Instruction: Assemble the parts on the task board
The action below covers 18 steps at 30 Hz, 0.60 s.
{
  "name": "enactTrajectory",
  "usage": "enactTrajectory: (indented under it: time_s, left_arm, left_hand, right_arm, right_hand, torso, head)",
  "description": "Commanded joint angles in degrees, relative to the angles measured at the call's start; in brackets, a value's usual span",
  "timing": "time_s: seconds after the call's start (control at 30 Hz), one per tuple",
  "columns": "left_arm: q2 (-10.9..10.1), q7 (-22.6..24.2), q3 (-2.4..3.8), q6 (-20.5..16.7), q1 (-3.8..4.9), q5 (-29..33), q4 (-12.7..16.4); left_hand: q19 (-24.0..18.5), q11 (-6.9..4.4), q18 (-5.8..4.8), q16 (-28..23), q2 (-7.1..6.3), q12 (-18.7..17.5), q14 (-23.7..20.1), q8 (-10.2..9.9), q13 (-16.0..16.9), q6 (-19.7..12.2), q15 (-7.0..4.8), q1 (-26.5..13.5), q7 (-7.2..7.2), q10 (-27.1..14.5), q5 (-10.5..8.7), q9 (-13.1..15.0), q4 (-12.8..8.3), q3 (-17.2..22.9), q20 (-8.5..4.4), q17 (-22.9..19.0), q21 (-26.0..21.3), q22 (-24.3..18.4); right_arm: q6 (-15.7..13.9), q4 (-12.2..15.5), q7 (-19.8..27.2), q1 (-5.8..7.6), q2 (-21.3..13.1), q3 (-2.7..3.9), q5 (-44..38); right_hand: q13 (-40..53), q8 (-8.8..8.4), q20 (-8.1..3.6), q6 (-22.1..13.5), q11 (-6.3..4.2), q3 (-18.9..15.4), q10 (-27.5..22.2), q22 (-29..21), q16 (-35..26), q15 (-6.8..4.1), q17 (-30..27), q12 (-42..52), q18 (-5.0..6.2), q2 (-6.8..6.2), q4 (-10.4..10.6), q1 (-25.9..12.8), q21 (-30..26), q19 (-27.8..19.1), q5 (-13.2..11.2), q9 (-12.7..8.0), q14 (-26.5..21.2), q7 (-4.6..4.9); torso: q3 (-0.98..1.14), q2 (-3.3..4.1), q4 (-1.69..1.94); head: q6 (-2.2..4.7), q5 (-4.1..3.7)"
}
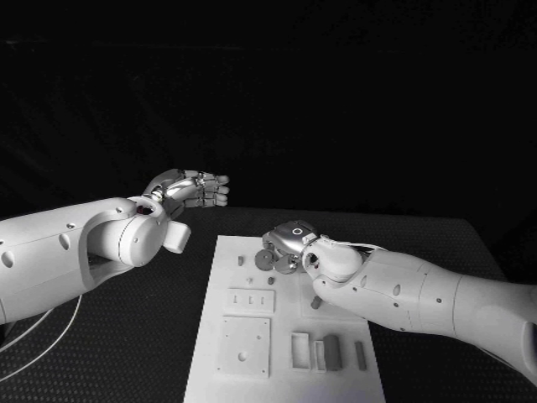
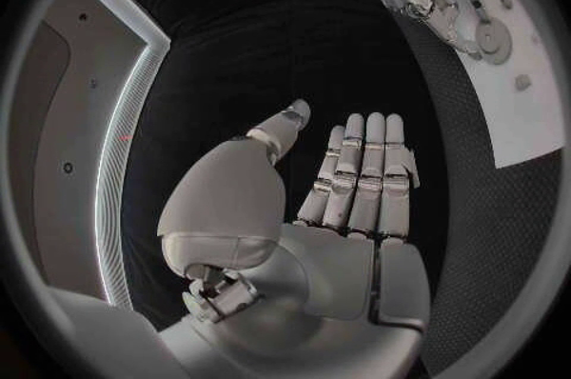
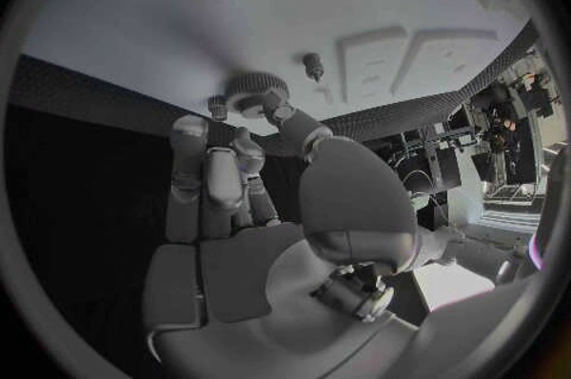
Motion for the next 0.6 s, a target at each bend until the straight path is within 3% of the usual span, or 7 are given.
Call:
enactTrajectory:
  time_s: [0.03, 0.3, 0.6]
  left_arm:
    - [0.2, 0.5, 0.04, 0.7, 0.07, -0.2, 0.0]
    - [0.1, 0.5, 0.04, 0.6, 0.08, -0.2, 0.0]
    - [0.0, 0.5, 0.04, 0.6, 0.08, -0.2, 0.1]
  left_hand:
    - [0.0, 0.01, -0.43, -0.2, -0.03, -0.2, 0.1, -0.2, 0.1, 0.0, 0.27, -0.5, 0.39, 0.2, 0.32, 0.0, -0.4, 0.1, 0.32, 0.1, -0.3, 0.1]
    - [0.0, 0.01, -0.43, -0.2, -0.02, -0.2, 0.1, -0.2, 0.1, 0.0, 0.27, -0.5, 0.4, 0.2, 0.32, 0.0, -0.4, 0.1, 0.32, 0.1, -0.3, 0.1]
    - [0.0, 0.01, -0.43, -0.2, -0.03, -0.2, 0.1, -0.2, 0.1, 0.0, 0.27, -0.6, 0.41, 0.2, 0.32, 0.0, -0.5, 0.1, 0.32, 0.1, -0.3, 0.1]
  right_arm:
    - [0.4, -0.1, 0.0, -0.04, 0.2, -0.03, 0.1]
    - [0.4, -0.3, 0.3, -0.04, 0.3, -0.06, 0.9]
    - [-0.4, 0.0, 0.5, -0.04, -0.2, -0.08, 1.4]
  right_hand:
    - [-0.1, -0.34, -0.19, 4.2, 0.51, 0.3, -0.4, 0.6, -0.1, 0.16, 0.0, -0.3, 3.54, -0.09, 0.0, -0.5, -0.3, 0.1, 0.3, -0.1, -0.2, 1.6]
    - [-0.1, -1.55, -0.13, 2.2, 1.17, 0.4, -0.7, 0.6, -0.3, 0.79, -0.3, -0.4, 3.54, -0.6, 0.0, -0.5, -0.5, 0.1, 0.3, -0.6, -0.3, 2.3]
    - [-0.1, -1.79, -0.1, 1.7, 1.35, 0.5, -0.8, 0.6, -0.3, 0.98, -0.3, -0.3, 3.54, -0.75, 0.0, -0.6, -0.6, 0.1, 0.3, -0.7, -0.3, 2.48]
  torso:
    - [-0.06, 0.0, 0.01]
    - [-0.09, -0.01, 0.03]
    - [-0.07, -0.04, -0.03]
  head:
    - [0.06, -0.03]
    - [0.05, -0.05]
    - [0.27, -0.09]
